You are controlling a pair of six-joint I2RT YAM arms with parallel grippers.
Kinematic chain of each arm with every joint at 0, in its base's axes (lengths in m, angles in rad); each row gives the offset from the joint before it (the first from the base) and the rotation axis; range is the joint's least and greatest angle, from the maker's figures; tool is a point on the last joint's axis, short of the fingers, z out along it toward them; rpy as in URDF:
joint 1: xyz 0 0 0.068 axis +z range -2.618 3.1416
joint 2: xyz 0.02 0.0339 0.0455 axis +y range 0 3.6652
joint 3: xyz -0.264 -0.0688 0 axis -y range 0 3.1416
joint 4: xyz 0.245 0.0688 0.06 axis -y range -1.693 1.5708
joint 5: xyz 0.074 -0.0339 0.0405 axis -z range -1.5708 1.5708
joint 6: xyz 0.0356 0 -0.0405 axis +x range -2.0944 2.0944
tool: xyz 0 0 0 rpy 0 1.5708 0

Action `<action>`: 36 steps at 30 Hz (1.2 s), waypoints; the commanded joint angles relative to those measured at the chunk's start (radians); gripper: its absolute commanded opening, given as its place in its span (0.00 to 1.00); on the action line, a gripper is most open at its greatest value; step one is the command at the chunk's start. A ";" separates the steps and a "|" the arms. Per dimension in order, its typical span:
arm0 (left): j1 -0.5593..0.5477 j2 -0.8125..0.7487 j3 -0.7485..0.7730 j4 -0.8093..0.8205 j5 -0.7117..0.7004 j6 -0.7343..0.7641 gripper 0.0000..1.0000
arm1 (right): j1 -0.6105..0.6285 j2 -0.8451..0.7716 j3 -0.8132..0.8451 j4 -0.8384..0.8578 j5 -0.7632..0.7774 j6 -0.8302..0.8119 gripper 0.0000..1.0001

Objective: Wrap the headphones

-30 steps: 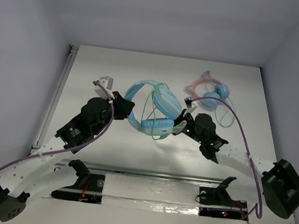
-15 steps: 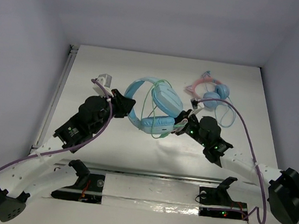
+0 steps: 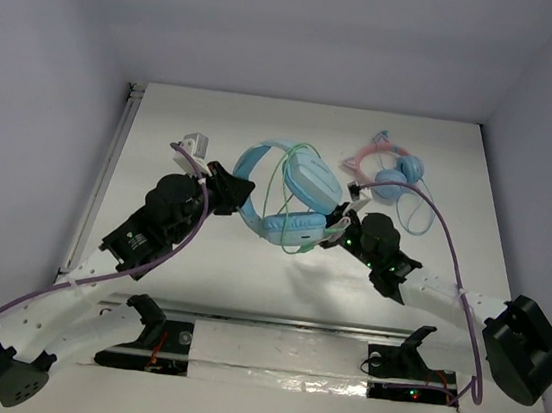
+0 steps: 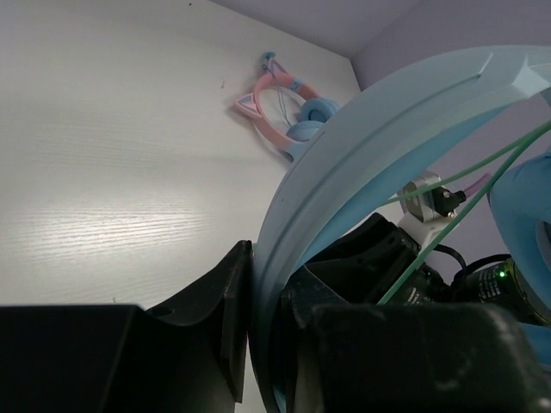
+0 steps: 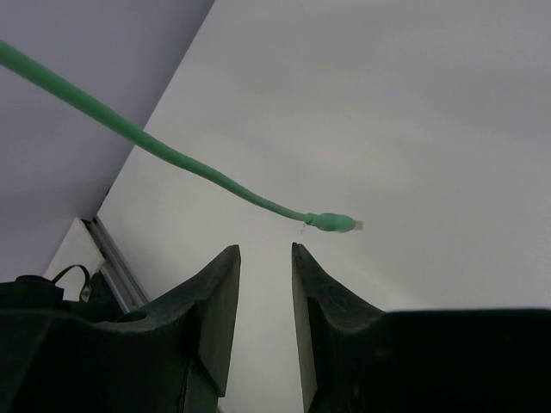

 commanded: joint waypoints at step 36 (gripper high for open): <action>0.001 -0.015 0.075 0.129 0.056 -0.092 0.00 | 0.006 0.018 0.042 0.127 0.184 -0.122 0.49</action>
